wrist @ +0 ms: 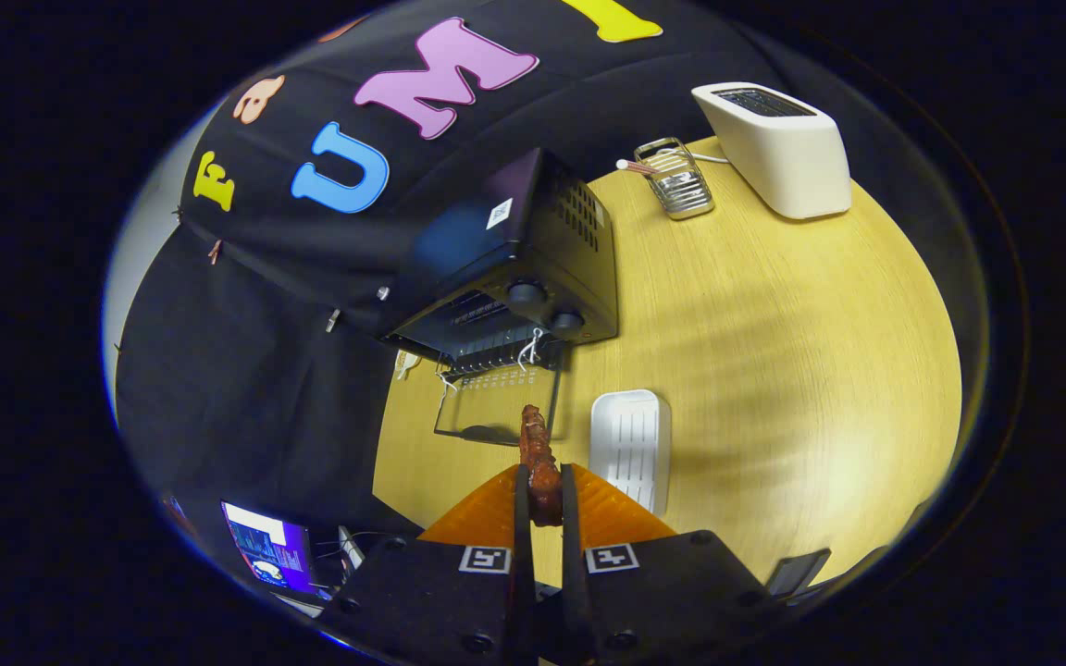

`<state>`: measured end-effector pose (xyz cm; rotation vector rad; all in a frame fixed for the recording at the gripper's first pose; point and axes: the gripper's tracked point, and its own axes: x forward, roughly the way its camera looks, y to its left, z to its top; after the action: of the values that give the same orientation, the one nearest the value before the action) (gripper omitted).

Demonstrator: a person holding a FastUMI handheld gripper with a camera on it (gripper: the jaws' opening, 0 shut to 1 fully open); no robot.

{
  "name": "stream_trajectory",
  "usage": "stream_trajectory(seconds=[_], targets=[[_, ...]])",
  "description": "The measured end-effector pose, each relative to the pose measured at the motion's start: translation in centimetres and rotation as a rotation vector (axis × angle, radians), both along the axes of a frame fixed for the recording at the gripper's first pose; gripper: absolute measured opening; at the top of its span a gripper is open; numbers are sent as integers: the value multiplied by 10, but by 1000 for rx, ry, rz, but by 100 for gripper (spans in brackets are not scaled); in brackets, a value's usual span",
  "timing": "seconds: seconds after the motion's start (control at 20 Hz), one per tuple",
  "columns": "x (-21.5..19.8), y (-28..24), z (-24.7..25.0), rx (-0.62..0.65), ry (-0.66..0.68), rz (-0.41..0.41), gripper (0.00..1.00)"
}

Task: Open the toaster oven, put the food inside, and close the toaster oven door.

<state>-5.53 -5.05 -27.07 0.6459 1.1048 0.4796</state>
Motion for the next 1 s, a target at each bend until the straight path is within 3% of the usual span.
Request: stream_trajectory(seconds=[0.4, 0.7, 1.0], targets=[[5, 106, 25, 73, -69, -87, 14], [45, 165, 12, 126, -74, -220, 15], [98, 190, -23, 124, -46, -333, 15]])
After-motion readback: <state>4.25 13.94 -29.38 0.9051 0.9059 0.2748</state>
